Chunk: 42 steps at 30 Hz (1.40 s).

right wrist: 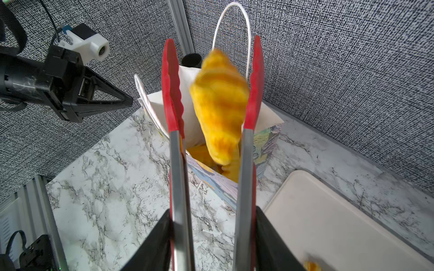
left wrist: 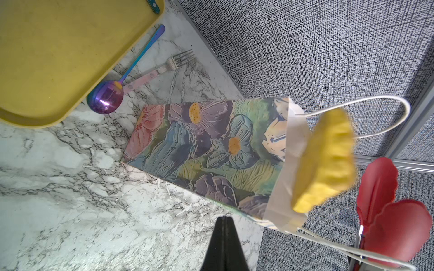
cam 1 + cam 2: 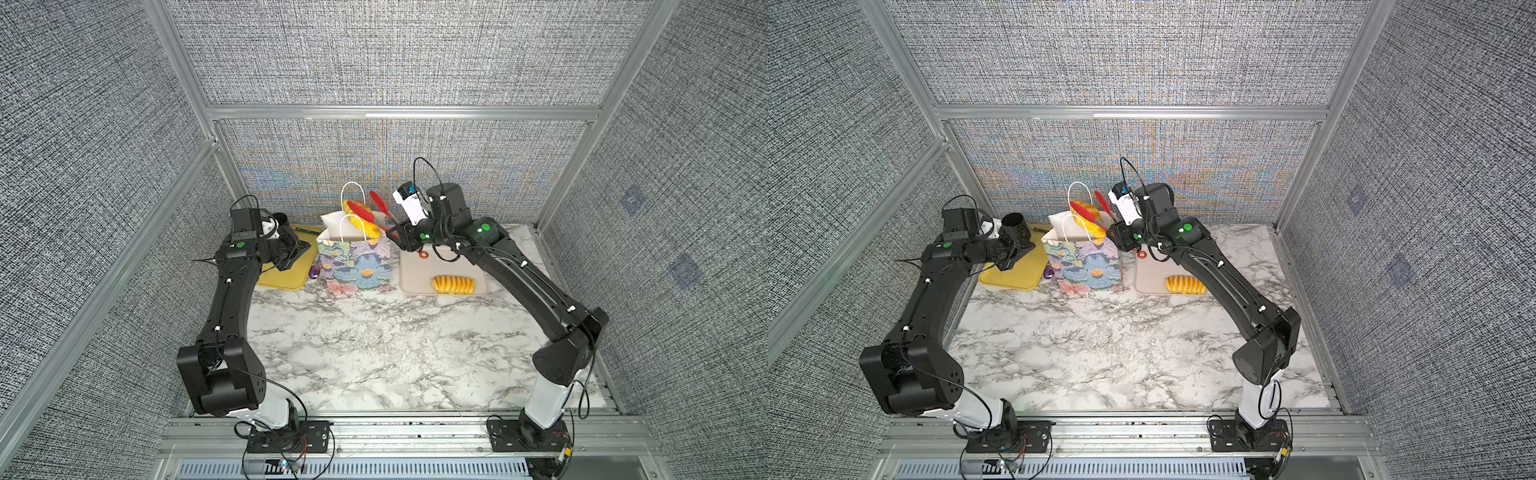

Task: Pack bread into a paper bag
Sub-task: Place the fake bread in the paper bag, then pick up the fake bread from the plate.

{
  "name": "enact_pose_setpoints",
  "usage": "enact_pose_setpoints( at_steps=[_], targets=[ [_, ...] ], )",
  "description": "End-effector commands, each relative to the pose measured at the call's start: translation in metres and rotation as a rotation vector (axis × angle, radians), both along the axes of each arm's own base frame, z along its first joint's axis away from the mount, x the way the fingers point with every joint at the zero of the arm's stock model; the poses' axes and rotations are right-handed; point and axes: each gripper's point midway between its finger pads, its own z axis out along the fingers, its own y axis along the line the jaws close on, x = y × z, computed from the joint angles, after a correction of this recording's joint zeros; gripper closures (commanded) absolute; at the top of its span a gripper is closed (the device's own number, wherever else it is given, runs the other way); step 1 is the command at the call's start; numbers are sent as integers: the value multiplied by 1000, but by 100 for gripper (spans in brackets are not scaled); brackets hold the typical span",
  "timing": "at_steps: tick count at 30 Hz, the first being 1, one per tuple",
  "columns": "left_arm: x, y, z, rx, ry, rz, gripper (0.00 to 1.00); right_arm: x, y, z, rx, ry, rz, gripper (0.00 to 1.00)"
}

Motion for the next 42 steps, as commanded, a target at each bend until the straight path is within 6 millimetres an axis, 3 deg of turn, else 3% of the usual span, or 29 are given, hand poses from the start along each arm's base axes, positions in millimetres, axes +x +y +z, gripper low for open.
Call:
enact_pose_setpoints(
  at_steps=[1, 5, 8, 12, 14, 17, 20, 25, 29, 38, 42],
  targets=[
    [0, 1, 3, 8, -13, -4, 98, 2, 2, 4, 11, -23, 4, 49],
    [-1, 1, 4, 9, -14, -3, 98, 4, 0, 4, 9, -28, -10, 49],
    [0, 1, 4, 9, -12, -1, 98, 8, -12, 16, 12, -71, -79, 51],
    [0, 1, 5, 8, -15, -2, 98, 19, -48, 26, 4, -115, -229, 50],
    [0, 1, 5, 10, -17, -2, 98, 27, -78, 23, -30, -108, -362, 51],
    [-1, 1, 6, 9, -17, -3, 98, 30, -117, -2, -104, -12, -485, 51],
    [-2, 0, 7, 10, -22, -5, 98, 21, -144, -35, -184, 109, -547, 51],
    [0, 1, 6, 7, -22, 0, 98, -6, -166, -97, -309, 331, -563, 51],
    [2, 1, 7, 2, -24, 0, 98, -27, -177, -134, -385, 486, -566, 51],
    [1, 1, 3, 6, -16, 0, 98, -60, -199, -160, -447, 657, -566, 50],
    [2, 1, 3, 4, -15, 1, 98, -73, -205, -160, -466, 675, -568, 50]
  ],
)
